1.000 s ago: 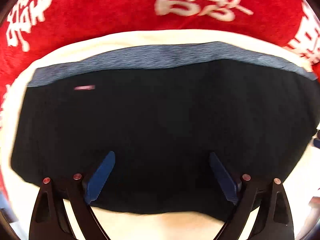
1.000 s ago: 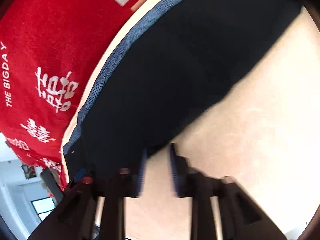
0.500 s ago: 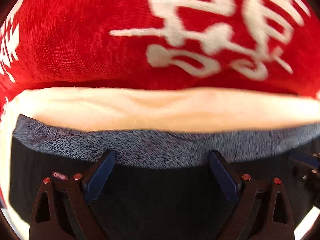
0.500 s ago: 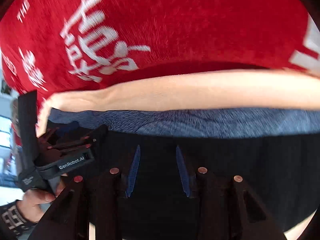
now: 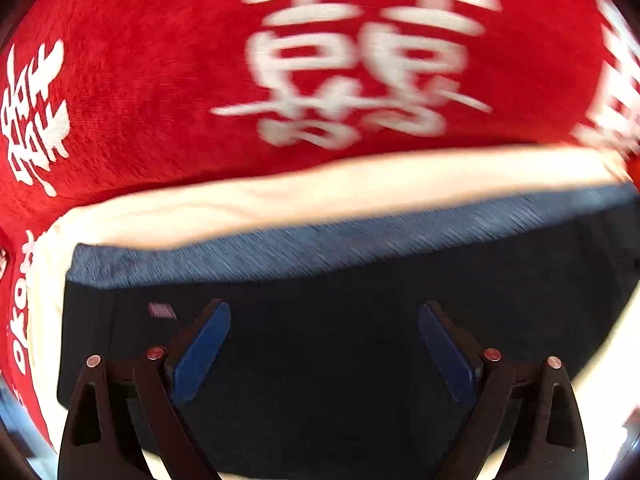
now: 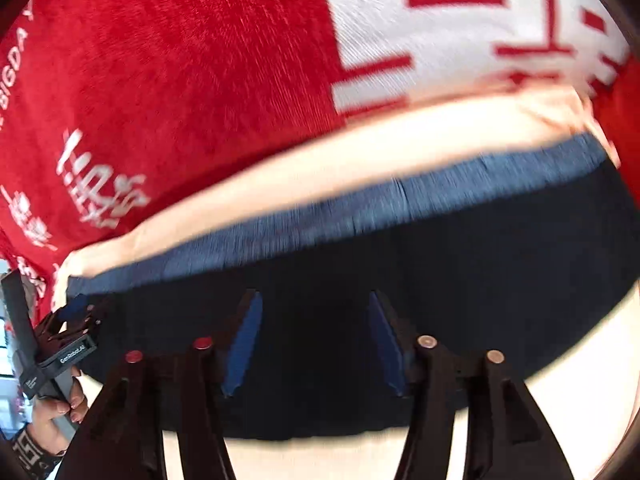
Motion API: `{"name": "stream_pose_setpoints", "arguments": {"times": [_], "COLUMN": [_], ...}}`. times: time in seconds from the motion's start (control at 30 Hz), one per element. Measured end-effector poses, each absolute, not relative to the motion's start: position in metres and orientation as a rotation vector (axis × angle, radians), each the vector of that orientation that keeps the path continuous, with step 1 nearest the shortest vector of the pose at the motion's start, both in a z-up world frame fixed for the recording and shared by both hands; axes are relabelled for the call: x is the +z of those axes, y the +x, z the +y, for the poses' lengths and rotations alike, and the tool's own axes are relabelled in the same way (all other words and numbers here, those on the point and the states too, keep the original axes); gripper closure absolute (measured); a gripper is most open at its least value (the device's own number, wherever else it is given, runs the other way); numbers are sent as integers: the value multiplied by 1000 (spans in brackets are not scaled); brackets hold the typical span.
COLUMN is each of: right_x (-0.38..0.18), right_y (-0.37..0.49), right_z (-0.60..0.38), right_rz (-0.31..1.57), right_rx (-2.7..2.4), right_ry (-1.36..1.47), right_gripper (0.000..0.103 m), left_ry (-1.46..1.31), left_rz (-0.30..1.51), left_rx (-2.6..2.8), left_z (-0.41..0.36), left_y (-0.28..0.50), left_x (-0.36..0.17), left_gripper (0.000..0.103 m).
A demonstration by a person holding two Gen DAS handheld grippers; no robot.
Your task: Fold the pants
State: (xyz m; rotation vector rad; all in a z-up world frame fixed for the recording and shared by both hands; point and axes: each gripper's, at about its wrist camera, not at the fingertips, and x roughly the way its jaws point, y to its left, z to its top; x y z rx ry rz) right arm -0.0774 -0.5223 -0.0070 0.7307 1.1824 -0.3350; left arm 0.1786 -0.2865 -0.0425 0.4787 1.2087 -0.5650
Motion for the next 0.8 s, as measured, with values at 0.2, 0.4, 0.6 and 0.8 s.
{"name": "stream_pose_setpoints", "arguments": {"times": [0.2,0.4,0.6,0.8], "right_x": [-16,-22,-22,-13], "right_y": [-181,-224,-250,-268], "right_z": [-493,-462,-456,-469], "right_rz": [1213,1230,1235,1213], "right_rx": [-383,-435,-484,-513], "right_ry": [926,1055,1096,1108], "right_gripper": [31,20,12,11], "left_ry": [521,588,673,713], "left_rz": [1309,1389,1421,1426], "left_rx": [-653,-754,-846,-867], "left_z": [-295,-306,-336,-361], "left_y": [98,19,-21,-43], "left_x": [-30,-39,-33,-32], "left_gripper": [7,7,7,7]}}
